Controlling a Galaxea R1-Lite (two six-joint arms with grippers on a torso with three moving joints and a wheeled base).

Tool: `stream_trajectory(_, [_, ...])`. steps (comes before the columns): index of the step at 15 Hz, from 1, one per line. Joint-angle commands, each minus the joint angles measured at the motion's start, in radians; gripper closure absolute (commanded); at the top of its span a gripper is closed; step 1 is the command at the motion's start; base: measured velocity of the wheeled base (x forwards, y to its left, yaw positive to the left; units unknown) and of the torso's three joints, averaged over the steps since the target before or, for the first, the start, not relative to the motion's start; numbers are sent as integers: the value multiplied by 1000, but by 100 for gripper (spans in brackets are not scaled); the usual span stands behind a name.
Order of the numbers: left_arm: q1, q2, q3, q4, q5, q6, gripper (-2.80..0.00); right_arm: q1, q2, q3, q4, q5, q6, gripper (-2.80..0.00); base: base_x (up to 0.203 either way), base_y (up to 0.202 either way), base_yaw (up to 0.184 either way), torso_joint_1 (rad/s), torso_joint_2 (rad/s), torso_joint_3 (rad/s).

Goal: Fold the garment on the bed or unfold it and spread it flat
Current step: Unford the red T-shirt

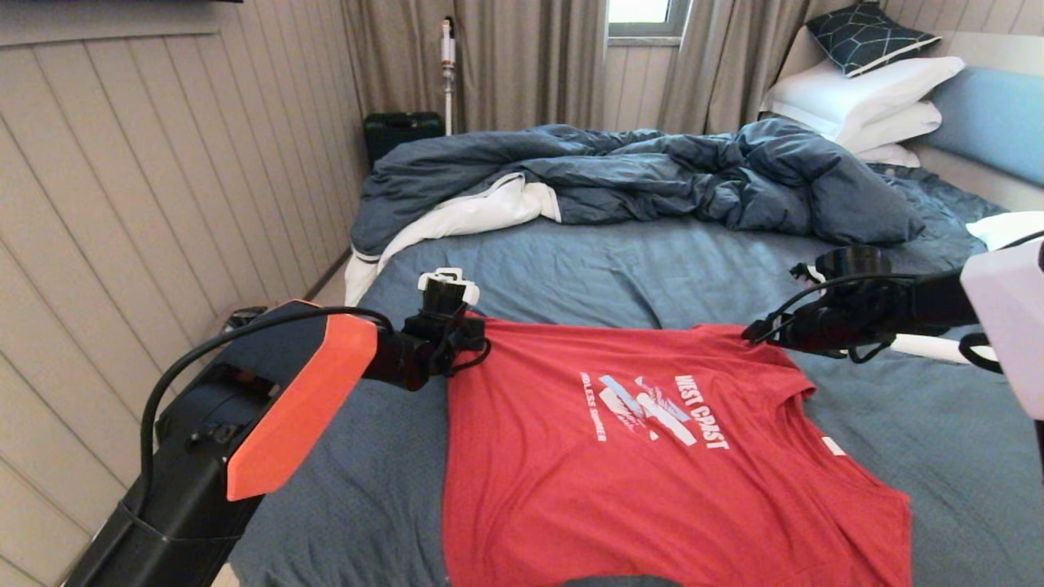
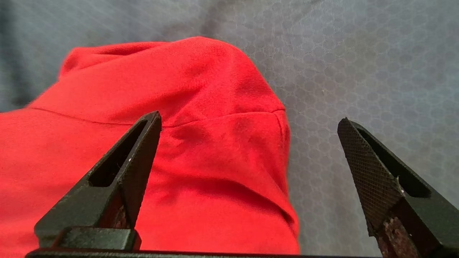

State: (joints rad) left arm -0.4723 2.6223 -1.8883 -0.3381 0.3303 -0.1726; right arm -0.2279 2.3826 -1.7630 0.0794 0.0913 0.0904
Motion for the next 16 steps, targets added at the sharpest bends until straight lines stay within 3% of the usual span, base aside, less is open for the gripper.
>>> stream_trajectory(1, [0, -1, 0, -2, 3, -1, 0, 0, 17, -1, 0, 1, 0, -280, 0, 0, 0, 0, 0, 0])
stream_trajectory(3, [0, 1, 3, -2, 3, -3, 0, 7, 30, -4, 0, -5, 2, -280, 0, 0, 0, 0, 0, 0])
stream_trajectory(5, [0, 4, 8, -2, 3, -5, 0, 8, 52, -23, -12, -33, 1, 0, 0, 0, 0, 0, 0, 0])
stream_trajectory(12, [0, 7, 6, -59, 4, -4, 0, 18, 58, -16, -39, -56, -1, 0, 0, 0, 0, 0, 0, 0])
stream_trajectory(16, [0, 22, 2, -87, 46, -4, 0, 28, 56, -32, -42, -74, 0, 0, 0, 0, 0, 0, 0, 0])
